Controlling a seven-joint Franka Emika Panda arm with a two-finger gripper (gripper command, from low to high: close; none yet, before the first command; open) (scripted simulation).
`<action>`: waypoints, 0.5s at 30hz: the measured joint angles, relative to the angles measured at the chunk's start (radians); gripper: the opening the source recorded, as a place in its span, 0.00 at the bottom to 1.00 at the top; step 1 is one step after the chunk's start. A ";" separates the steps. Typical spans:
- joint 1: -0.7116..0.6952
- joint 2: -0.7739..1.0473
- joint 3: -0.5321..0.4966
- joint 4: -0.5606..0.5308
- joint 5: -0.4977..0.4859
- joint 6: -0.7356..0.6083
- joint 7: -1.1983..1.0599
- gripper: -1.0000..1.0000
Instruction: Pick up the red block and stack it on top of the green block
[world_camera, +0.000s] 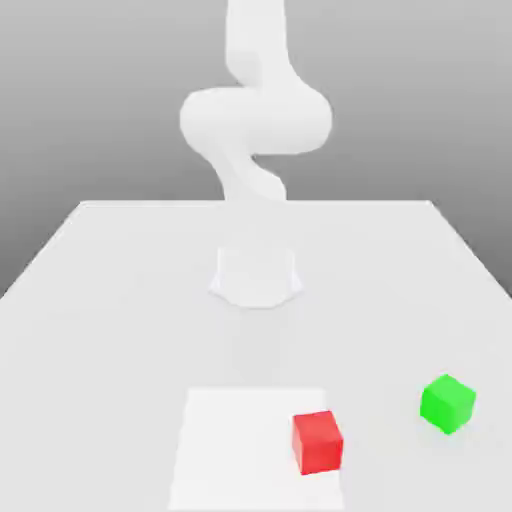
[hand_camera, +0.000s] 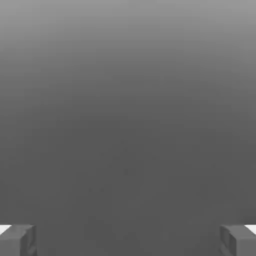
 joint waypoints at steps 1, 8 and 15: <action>0.003 0.039 0.004 -0.014 -0.001 0.019 -0.001 0.50; 0.024 0.296 0.031 -0.106 -0.007 0.142 -0.004 0.50; 0.044 0.550 0.058 -0.197 -0.015 0.264 -0.005 0.50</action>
